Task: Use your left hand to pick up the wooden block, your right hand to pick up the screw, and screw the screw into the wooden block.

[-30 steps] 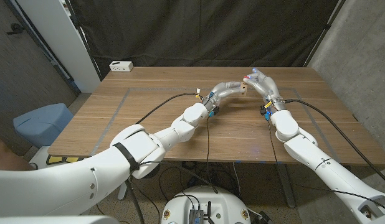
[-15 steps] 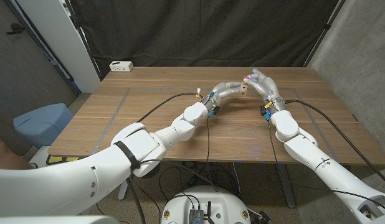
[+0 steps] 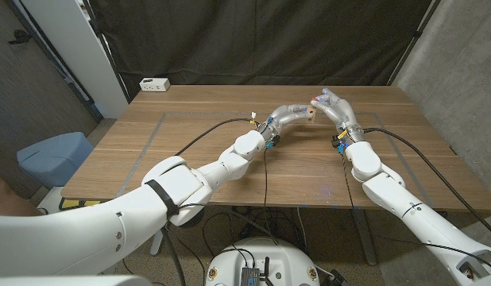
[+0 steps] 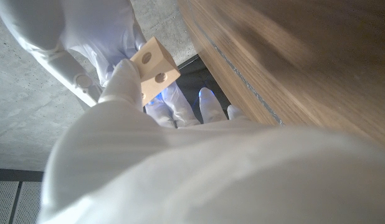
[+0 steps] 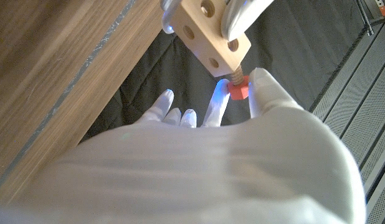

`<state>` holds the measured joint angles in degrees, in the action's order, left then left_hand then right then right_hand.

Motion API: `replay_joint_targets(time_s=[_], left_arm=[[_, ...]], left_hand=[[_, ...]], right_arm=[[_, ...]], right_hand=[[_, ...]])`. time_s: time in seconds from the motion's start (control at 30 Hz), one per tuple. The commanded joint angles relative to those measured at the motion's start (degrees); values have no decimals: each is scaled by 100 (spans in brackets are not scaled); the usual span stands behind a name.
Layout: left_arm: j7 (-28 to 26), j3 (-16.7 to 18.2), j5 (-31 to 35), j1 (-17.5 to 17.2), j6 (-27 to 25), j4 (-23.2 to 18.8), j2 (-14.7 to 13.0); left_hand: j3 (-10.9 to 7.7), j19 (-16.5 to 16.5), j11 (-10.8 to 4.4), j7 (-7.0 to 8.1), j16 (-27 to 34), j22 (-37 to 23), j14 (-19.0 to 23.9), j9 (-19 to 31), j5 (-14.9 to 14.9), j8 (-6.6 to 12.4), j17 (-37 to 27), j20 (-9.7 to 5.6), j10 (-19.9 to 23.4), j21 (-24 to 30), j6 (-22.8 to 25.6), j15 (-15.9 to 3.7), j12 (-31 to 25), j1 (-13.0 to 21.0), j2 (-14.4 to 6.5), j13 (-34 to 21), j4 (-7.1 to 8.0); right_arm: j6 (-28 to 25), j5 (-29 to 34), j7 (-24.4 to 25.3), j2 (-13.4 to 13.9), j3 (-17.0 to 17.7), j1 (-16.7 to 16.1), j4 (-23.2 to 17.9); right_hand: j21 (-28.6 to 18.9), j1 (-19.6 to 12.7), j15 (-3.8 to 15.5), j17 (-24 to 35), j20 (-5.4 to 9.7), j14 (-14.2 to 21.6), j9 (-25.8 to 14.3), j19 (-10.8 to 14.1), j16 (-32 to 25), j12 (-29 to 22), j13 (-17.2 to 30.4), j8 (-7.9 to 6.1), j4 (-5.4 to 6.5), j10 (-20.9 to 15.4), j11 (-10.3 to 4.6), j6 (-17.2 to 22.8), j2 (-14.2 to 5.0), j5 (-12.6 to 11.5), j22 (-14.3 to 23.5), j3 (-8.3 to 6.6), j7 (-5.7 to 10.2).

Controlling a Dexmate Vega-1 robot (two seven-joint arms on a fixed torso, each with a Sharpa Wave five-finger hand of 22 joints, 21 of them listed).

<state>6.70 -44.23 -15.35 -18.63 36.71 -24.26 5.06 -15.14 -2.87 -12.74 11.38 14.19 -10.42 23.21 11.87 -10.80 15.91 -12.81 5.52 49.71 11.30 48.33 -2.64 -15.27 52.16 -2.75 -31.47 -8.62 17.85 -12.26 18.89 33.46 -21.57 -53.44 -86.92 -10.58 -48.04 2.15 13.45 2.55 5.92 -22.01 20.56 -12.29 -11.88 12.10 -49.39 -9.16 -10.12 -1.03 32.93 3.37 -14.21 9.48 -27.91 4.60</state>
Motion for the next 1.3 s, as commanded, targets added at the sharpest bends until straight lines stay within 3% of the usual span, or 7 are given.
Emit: replay_joint_targets(time_s=[0.03, 1.3], left_arm=[[-48, -7, 41, -81, 36, -154, -59], [32, 6, 11, -24, 16, -41, -13]], left_hand=[[4, -13, 21, -56, -10, -6, 51, 15, -35, 45, -3, 12, 49, 40, 312, -568, -15, 34, -53, -30, 26], [7, -19, 22, -41, -14, -6, 48, 16, -35, 36, -8, 6, 50, 41, 302, -565, 1, 28, -68, -42, 34]], right_arm=[[35, 3, -11, 5, 5, -10, 20], [114, 22, -24, 10, 11, -73, 19]], right_hand=[[-13, 2, 36, 13, 163, -23, -2, -30, -31, 2, 24, -45, -5, 12, -7, 20, -31, -24, 6, -1, -8], [-14, -15, 37, 15, 164, -29, 32, -34, -24, 14, 25, -75, -15, 54, -30, -11, -28, -40, 6, -19, 13]])
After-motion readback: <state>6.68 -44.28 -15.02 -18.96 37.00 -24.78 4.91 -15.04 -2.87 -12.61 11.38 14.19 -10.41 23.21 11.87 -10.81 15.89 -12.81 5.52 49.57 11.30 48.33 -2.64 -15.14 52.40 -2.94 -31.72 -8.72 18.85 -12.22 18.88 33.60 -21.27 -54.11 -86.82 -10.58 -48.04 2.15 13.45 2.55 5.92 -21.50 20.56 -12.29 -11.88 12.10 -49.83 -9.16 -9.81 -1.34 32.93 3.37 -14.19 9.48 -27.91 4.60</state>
